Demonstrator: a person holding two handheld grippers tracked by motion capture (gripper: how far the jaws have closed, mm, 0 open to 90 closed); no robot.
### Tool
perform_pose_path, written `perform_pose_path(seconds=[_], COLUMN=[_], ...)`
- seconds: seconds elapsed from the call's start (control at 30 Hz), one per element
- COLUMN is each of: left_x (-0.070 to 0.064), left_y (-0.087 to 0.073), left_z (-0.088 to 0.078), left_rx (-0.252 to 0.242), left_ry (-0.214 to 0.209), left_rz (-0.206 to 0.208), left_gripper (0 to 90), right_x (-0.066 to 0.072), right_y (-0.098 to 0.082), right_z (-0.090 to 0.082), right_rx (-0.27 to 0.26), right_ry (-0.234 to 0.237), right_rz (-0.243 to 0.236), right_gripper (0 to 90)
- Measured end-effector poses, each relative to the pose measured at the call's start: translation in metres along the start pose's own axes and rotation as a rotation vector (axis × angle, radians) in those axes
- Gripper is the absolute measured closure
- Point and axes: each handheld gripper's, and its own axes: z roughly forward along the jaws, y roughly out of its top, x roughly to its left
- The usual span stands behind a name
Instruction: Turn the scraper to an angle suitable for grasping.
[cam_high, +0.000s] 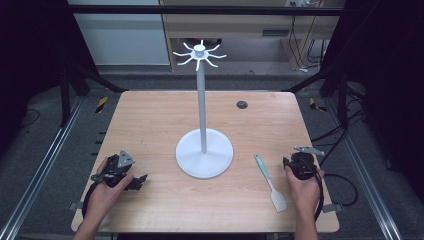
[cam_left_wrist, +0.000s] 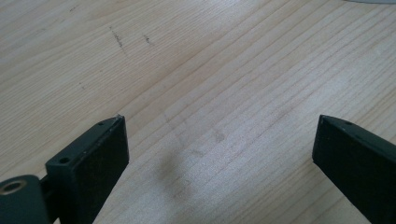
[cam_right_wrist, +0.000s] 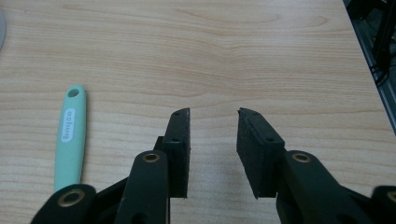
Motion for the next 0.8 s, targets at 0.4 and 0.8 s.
perform_pose_path(seconds=[0.4,0.8], left_x=[-0.001,-0.001], left_y=[0.001,0.000], left_z=[0.000,-0.001], left_rx=[0.005,0.004], left_ry=[-0.002,0.005], left_rz=[0.008,0.007], left_gripper=[3.4,3.4], right_x=[0.006,0.032], right_y=[0.002,0.013], right_z=[-0.001,0.003], right_rx=[-0.005,0.017], right_ry=[0.012,0.040], right_rz=[-0.004,-0.039], right_gripper=[68.7,61.2])
